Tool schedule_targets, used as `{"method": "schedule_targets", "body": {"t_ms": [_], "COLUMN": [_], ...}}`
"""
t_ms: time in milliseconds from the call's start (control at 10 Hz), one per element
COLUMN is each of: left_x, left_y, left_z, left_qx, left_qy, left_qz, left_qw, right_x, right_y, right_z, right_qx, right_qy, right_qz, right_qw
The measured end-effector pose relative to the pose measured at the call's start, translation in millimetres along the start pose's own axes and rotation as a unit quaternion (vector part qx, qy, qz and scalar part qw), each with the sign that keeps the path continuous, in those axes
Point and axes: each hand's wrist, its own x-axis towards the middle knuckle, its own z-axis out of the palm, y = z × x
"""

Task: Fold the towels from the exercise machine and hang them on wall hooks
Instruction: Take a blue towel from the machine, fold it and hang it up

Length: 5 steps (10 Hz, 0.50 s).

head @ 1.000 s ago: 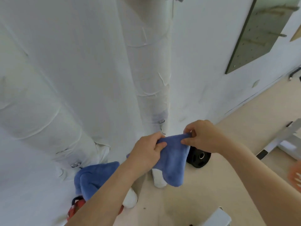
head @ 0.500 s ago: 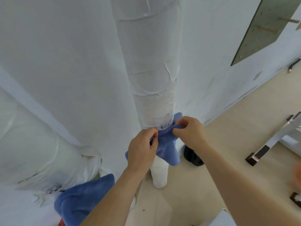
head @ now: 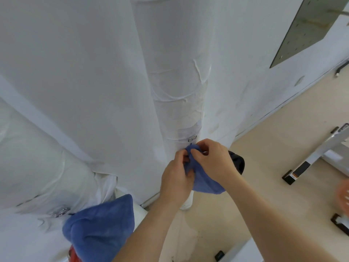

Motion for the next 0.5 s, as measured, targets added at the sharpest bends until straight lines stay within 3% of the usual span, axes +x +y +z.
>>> {"method": "schedule_targets", "body": {"t_ms": [100, 200, 300, 400, 500], "left_x": [-0.5, -6.2, -24.0, -43.9, -70.1], "left_y": [3.0, 7.2, 16.8, 21.5, 19.4], "left_z": [-10.5, -20.0, -19.3, -21.7, -28.2], "left_qx": [-0.144, -0.142, -0.086, -0.070, -0.053], "left_qy": [-0.077, -0.179, -0.191, -0.085, -0.027], "left_qz": [-0.081, -0.079, -0.057, -0.051, -0.072], "left_qw": [0.983, 0.970, 0.976, 0.993, 0.996], "right_x": [-3.8, -10.1, -17.1, -31.4, -56.5], "right_y": [-2.8, -5.1, -10.3, -12.6, -12.6], "right_z": [2.3, 4.1, -2.8, -11.2, -22.2], "right_qx": [-0.041, -0.078, -0.111, -0.144, -0.148], "right_qy": [-0.004, -0.006, -0.048, -0.072, -0.028], "right_qz": [-0.010, -0.023, -0.025, -0.029, -0.040], "right_qw": [0.999, 0.997, 0.992, 0.987, 0.988]}}
